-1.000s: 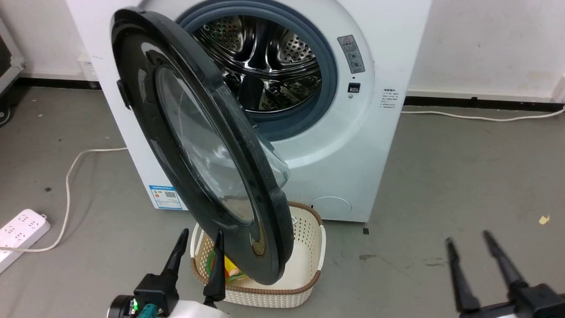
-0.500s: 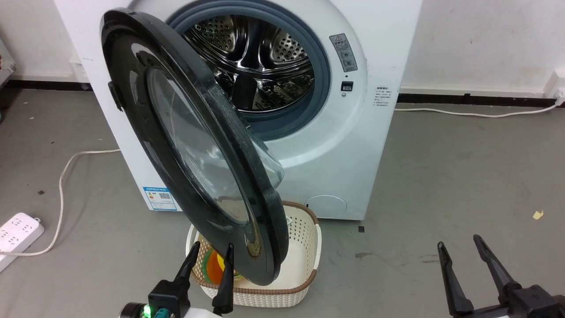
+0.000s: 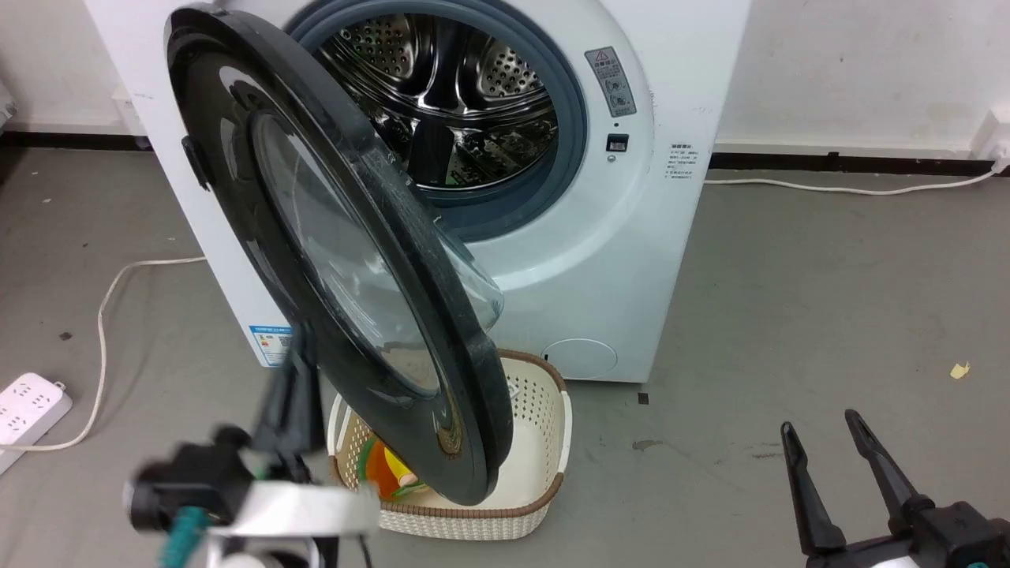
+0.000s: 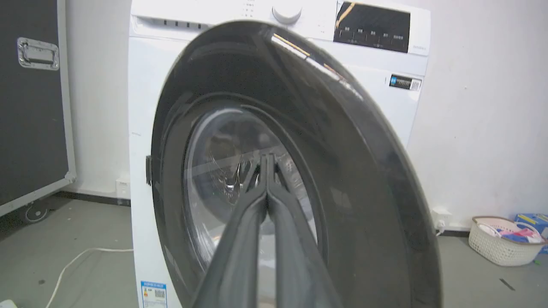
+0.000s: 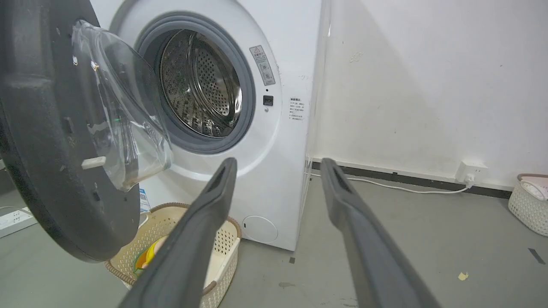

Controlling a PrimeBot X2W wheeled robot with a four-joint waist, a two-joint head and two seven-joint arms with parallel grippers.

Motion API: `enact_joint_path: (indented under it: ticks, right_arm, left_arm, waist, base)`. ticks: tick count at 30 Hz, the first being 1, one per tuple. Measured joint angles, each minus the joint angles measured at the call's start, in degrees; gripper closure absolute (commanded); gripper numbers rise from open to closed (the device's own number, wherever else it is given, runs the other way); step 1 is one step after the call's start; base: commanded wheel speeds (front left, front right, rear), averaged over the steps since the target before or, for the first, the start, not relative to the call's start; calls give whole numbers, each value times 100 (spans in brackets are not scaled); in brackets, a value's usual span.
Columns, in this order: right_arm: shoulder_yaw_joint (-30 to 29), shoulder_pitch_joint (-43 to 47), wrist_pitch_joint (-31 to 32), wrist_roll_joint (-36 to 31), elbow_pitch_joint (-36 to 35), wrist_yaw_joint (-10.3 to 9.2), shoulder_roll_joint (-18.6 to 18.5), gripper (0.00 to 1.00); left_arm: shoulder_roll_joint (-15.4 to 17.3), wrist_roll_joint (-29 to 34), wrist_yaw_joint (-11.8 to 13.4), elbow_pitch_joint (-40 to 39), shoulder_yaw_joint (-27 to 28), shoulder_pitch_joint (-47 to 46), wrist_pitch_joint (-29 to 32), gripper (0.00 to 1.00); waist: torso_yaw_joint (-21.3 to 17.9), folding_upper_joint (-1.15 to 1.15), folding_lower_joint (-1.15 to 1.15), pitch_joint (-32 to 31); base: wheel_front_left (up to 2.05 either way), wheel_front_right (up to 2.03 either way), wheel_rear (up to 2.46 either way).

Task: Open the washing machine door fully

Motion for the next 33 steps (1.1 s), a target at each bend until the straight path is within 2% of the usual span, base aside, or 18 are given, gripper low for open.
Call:
enact_joint_path:
  ticks: [1,4,7,10,12,13,16,18,23,29,33]
  right_arm:
    - [0,0,0,0,0,0,0,0]
    - [33,-10,0,2,-5,1,1,0]
    - [46,-21,0,5,-2,1,1,0]
    - [55,-34,0,51,8,1,1,0]
    - [60,-47,0,55,15,0,2,0]
    - [64,-72,0,59,27,0,2,0]
    - [66,-93,0,91,35,1,2,0]
    - [75,-93,0,147,51,0,2,0]
    - [93,-93,-1,155,59,1,3,0]
    - [92,-96,0,238,90,0,3,0]
    - [120,-107,-1,255,97,0,3,0]
  left_arm:
    - [0,0,0,0,0,0,0,100]
    - [1,-144,229,-792,67,-415,0,100]
    - [1,-144,290,-1124,-19,-627,0,100]
    - [1,-32,263,-1370,-320,-868,-1,100]
    - [-1,102,141,-1351,-572,-977,-1,100]
    - [1,167,38,-1217,-901,-1003,-1,100]
    - [-4,146,27,-961,-1225,-998,98,100]
    - [-7,33,111,-531,-1615,-927,549,100]
    - [-1,-190,247,33,-1996,-803,1003,100]
    - [-7,-570,318,948,-2457,-807,1148,100]
    - [-8,-698,333,1410,-2468,-810,1161,100]
  waist:
    - [0,0,0,0]
    - [-28,0,0,-2]
    - [-58,0,0,-12]
    - [-95,0,0,-25]
    - [-116,0,0,-33]
    - [-139,0,0,-44]
    - [-165,0,0,-52]
    - [-205,0,0,-55]
    - [-245,0,0,-30]
    - [-285,0,0,60]
    - [-300,0,0,103]
  base:
    - [0,0,0]
    - [0,0,0]
    - [0,0,0]
    - [0,0,0]
    - [0,0,0]
    - [0,0,0]
    - [0,0,0]
    - [0,0,0]
    - [0,0,0]
    - [0,0,0]
    - [0,0,0]
